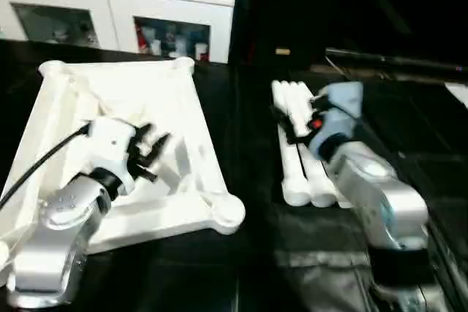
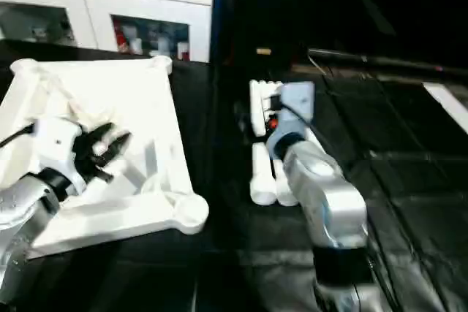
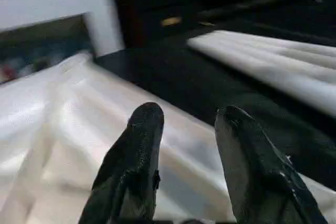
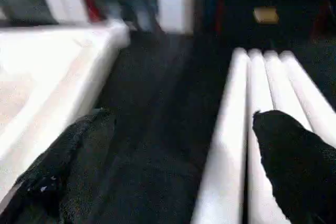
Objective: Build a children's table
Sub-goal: Move to table, then pick table leg
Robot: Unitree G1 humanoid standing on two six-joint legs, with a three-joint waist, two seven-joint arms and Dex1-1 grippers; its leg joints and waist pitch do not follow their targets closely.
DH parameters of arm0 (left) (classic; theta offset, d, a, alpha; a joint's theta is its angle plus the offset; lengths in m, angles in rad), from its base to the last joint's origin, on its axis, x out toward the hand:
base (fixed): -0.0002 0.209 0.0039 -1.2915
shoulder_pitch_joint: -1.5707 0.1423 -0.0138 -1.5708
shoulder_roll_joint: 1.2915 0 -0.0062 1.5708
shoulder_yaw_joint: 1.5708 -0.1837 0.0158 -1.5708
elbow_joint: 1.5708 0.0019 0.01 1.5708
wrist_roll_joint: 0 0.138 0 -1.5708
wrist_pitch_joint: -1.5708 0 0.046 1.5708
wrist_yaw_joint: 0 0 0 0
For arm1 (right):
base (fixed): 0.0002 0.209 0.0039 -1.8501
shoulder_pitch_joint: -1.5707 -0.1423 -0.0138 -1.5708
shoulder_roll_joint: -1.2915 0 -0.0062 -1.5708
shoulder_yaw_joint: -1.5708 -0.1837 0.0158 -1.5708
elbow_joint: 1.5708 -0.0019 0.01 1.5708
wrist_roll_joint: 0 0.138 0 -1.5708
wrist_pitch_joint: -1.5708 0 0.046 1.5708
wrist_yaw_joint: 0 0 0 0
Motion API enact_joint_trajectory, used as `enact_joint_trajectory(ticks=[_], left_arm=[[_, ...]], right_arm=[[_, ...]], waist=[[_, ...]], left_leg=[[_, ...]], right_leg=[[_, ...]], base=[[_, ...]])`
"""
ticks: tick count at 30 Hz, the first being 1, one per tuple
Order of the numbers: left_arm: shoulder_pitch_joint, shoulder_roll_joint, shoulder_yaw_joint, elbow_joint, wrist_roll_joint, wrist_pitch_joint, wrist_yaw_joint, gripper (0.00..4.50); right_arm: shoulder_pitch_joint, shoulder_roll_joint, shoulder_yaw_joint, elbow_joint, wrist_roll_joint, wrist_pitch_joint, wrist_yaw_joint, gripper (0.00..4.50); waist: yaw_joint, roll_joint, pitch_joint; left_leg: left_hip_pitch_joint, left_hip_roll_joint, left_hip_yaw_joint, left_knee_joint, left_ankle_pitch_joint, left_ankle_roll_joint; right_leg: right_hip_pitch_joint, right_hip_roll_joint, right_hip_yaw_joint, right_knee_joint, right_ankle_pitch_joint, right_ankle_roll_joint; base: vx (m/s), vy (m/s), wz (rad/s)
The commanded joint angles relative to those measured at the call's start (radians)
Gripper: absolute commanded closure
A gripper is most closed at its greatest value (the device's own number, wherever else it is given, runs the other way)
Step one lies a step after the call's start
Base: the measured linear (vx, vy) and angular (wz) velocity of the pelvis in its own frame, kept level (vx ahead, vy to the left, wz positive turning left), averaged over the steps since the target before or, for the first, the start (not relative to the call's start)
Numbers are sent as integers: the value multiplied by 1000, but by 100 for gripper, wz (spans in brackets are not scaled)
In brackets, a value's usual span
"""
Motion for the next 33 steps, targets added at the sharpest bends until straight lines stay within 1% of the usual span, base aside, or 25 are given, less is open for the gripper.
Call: enact_joint_trajectory(ticks=[1,2,3,4,5,6,7,8,9,10,12,13,14,17,18,19,20,22,24,25,27,28,29,32,33], left_arm=[[-13,28,-24,-9,-20,27,-61,261],[-15,37,-27,-8,-23,33,-74,261],[-23,74,-40,-6,-34,56,-128,261],[-26,103,-51,-7,-44,74,-167,261],[-26,112,-54,-8,-48,79,-179,261],[-20,140,-60,-16,-66,99,-211,261],[-20,152,-64,-17,-74,106,-219,261],[-20,156,-65,-17,-76,107,-221,261],[-14,166,-65,-22,-88,120,-231,261],[-5,174,-64,-31,-100,135,-242,261],[15,190,-62,-54,-123,162,-263,261],[26,202,-62,-67,-139,185,-281,261],[29,210,-63,-71,-145,195,-289,261],[38,226,-60,-92,-176,232,-311,261],[40,229,-58,-97,-185,241,-314,261],[43,232,-56,-103,-191,247,-316,261],[46,237,-55,-108,-197,251,-318,261],[46,242,-55,-110,-202,255,-319,261],[45,243,-55,-110,-204,257,-321,261],[45,245,-54,-114,-214,265,-328,233],[45,247,-54,-118,-223,274,-331,226],[45,250,-51,-124,-233,282,-334,220],[45,251,-50,-125,-234,285,-334,191],[45,255,-50,-128,-237,289,-333,181],[45,257,-50,-130,-240,290,-332,165]], right_arm=[[-53,-14,-3,86,-25,26,-14,0],[-67,-15,-1,111,-30,29,-18,0],[-125,-21,4,220,-50,33,-34,0],[-168,-19,-4,299,-56,35,-47,0],[-181,-19,-6,323,-56,39,-49,0],[-221,-18,-2,393,-57,31,-34,0],[-239,-18,-1,425,-60,24,-27,0],[-244,-18,-1,435,-61,20,-24,0],[-263,-16,-2,474,-63,17,-21,0],[-277,-12,-5,504,-60,7,-14,0],[-296,-4,-12,545,-48,2,7,0],[-314,0,-6,583,-51,-2,23,0],[-327,0,0,612,-57,-8,28,0],[-353,0,11,664,-73,-4,23,0],[-359,0,11,675,-77,-4,22,0],[-361,3,11,682,-79,-6,20,0],[-368,8,11,702,-84,-18,16,0],[-375,10,11,721,-89,-31,14,0],[-377,10,19,724,-100,-38,8,0],[-382,11,20,736,-105,-44,7,0],[-388,11,18,748,-105,-47,8,0],[-391,12,14,758,-105,-49,-1,0],[-394,12,12,763,-106,-51,-3,0],[-397,13,11,783,-109,-51,2,0],[-398,14,7,792,-108,-53,3,0]], waist=[[2,16,-31],[4,16,-32],[3,16,-34],[4,22,-37],[4,18,-39],[10,22,-43],[10,26,-49],[11,27,-50],[15,31,-54],[14,29,-56],[15,27,-63],[15,18,-65],[17,24,-69],[15,24,-61],[15,25,-58],[15,14,-55],[19,21,-54],[20,21,-53],[22,21,-52],[24,20,-52],[26,21,-53],[27,25,-52],[28,24,-52],[33,25,-54],[33,24,-54]], left_leg=[[20,65,-8,-102,-263,-97],[21,67,-6,-101,-266,-94],[25,67,-4,-101,-265,-94],[23,66,-2,-100,-252,-96],[20,66,2,-100,-230,-93],[17,68,9,-99,-174,-84],[17,69,14,-96,-131,-81],[14,70,16,-95,-112,-81],[15,72,18,-91,-73,-79],[11,71,20,-90,-51,-76],[7,70,21,-86,-26,-68],[4,71,24,-83,11,-53],[4,69,24,-78,49,-39],[2,70,27,-82,21,-34],[3,73,27,-85,-14,-43],[4,75,29,-88,-45,-51],[5,77,29,-89,-59,-59],[8,78,31,-90,-78,-70],[8,79,32,-92,-84,-76],[8,80,33,-92,-87,-80],[10,80,34,-93,-94,-88],[11,79,34,-93,-100,-95],[10,79,34,-93,-101,-96],[10,79,34,-93,-99,-99],[9,78,34,-93,-96,-98]], right_leg=[[19,-91,57,-88,-194,-174],[14,-93,60,-89,-224,-173],[8,-94,59,-89,-264,-173],[6,-92,59,-87,-264,-178],[9,-91,59,-86,-238,-177],[11,-87,59,-81,-161,-175],[8,-82,57,-70,-72,-188],[9,-79,55,-66,-30,-192],[8,-75,53,-59,63,-199],[10,-71,50,-54,129,-207],[15,-73,48,-46,192,-219],[17,-70,49,-44,245,-221],[14,-68,46,-38,300,-229],[10,-67,45,-42,266,-231],[10,-70,46,-46,217,-232],[9,-72,47,-51,167,-230],[7,-74,48,-51,130,-226],[3,-73,48,-53,95,-218],[2,-73,49,-55,81,-206],[1,-73,49,-55,71,-199],[-1,-74,49,-55,60,-193],[-3,-72,49,-55,58,-191],[-2,-72,49,-55,60,-190],[-3,-72,50,-54,76,-183],[-2,-72,50,-53,83,-183]], base=[[-62,-39,0],[-62,-39,0],[0,0,0],[0,0,0],[0,0,0],[0,0,0],[0,0,0],[0,0,0],[0,0,0],[0,0,0],[0,0,0],[0,0,0],[0,0,0],[0,0,0],[0,0,0],[0,0,0],[0,0,0],[0,0,0],[0,0,0],[0,0,0],[0,0,0],[0,0,0],[0,0,0],[0,0,0],[0,0,0]])
